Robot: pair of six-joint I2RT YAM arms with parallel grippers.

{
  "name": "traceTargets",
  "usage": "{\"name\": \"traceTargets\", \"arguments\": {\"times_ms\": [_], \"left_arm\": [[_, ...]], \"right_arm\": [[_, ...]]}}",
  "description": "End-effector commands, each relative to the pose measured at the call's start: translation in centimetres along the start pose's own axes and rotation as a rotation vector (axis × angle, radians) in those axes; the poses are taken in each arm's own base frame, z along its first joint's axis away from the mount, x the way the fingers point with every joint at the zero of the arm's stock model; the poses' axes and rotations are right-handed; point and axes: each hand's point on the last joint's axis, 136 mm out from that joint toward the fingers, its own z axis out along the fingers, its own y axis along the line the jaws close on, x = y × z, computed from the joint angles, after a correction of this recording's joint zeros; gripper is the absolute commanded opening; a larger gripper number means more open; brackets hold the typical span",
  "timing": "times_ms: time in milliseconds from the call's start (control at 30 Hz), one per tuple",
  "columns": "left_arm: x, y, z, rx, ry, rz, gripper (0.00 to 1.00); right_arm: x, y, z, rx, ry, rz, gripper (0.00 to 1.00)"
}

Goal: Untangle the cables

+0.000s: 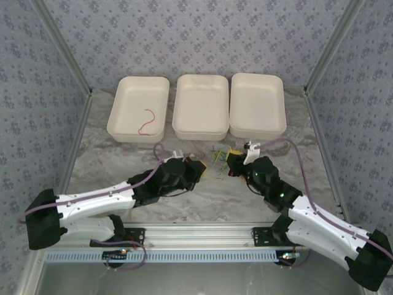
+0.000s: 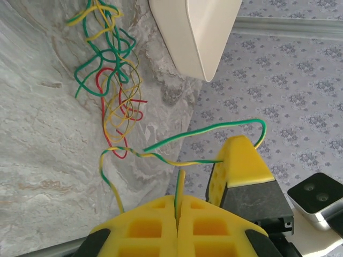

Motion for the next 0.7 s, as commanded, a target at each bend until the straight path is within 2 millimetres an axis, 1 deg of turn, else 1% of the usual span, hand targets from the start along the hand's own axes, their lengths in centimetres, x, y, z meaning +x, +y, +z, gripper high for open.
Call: {"name": "traceTargets", "arguments": {"times_ms": [0, 67, 167, 267, 367, 667], "left_arm": [[-1.8, 0.1, -2.0, -0.003, -0.074, 0.058, 0.00], [-2.5, 0.9, -2.8, -0.016, -0.100, 0.072, 0.00], [-3.0, 2.5, -3.3, -0.043, -0.115, 0.076, 0.00], [-3.2, 4.4, -3.2, -0.072, -0.113, 0.068, 0.00], [-3.0, 6.1, -2.9, -0.100, -0.110, 0.068, 0.00], [-2.8, 10.5, -2.5, -0.189, -0.126, 0.086, 0.00]], "right_arm": [[-1.5, -0.9, -0.7, 0.044, -0.045, 0.046, 0.00], [-2.0, -1.5, -1.1, 0.062, -0.062, 0.083, 0.00], [-3.2, -2.6, -1.8, 0.092, -0.109, 0.176, 0.00], [-4.1, -3.7, -2.5, 0.105, -0.161, 0.270, 0.00], [-5.0, -4.1, -3.0, 0.096, -0.195, 0.348, 0.00], [-5.2, -5.8, -3.5, 0.134, -0.230, 0.507, 0.00]]}}
